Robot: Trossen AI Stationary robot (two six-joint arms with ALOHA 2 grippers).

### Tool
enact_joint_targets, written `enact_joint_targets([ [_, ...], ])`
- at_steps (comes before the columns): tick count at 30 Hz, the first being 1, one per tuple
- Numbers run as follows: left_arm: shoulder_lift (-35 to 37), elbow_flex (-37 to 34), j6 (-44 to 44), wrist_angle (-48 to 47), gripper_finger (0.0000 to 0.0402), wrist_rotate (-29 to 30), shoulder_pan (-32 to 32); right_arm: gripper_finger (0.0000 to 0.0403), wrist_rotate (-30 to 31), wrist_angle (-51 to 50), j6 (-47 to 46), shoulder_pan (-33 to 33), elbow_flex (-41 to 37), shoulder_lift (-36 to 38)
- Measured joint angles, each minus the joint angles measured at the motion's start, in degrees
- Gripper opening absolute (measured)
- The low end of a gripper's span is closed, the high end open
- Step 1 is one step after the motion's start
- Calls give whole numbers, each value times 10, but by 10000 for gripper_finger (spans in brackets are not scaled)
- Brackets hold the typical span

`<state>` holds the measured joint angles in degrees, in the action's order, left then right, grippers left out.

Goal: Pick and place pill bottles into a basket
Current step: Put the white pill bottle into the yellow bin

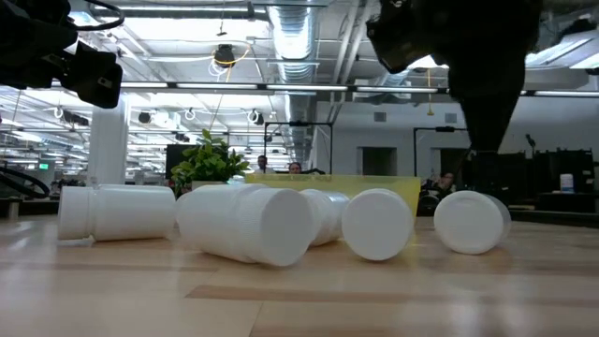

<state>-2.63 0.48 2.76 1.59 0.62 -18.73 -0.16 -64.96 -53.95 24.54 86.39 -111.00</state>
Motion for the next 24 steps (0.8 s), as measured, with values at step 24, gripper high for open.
enact_joint_targets([
  [24,0,0,0,0,177,0,0,400,1,69,-16,-3,-46,0],
])
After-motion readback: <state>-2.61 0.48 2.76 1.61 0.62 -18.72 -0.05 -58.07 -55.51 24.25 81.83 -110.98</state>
